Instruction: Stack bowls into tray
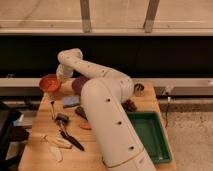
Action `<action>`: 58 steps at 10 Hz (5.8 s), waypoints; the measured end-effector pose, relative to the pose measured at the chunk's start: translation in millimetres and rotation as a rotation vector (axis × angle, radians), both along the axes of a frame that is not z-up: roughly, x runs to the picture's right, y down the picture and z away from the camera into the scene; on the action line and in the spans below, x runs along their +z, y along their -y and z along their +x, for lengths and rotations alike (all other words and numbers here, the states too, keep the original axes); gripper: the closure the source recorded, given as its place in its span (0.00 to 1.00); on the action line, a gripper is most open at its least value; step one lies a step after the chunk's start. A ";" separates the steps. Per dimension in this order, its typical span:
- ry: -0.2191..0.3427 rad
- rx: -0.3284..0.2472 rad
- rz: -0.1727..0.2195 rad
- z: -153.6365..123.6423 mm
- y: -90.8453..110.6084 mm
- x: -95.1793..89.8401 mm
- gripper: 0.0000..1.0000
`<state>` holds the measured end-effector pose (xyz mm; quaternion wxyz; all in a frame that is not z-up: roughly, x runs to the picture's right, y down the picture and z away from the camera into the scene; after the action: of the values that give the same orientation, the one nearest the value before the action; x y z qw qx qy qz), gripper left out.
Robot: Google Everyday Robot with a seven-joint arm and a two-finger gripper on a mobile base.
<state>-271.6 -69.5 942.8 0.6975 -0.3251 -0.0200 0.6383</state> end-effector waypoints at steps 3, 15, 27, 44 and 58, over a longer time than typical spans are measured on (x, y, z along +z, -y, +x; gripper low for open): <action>-0.009 -0.035 0.024 5.9 24.7 -35.7 1.00; -0.516 0.188 0.009 189.7 30.8 -60.3 0.71; -0.614 0.190 -0.103 193.3 -30.3 -30.7 0.20; -0.403 0.296 -0.110 140.6 -60.4 25.7 0.95; -0.396 0.111 -0.087 157.1 58.8 -137.3 1.00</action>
<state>-114.4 -128.3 805.5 0.6370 -0.2216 0.1274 0.7273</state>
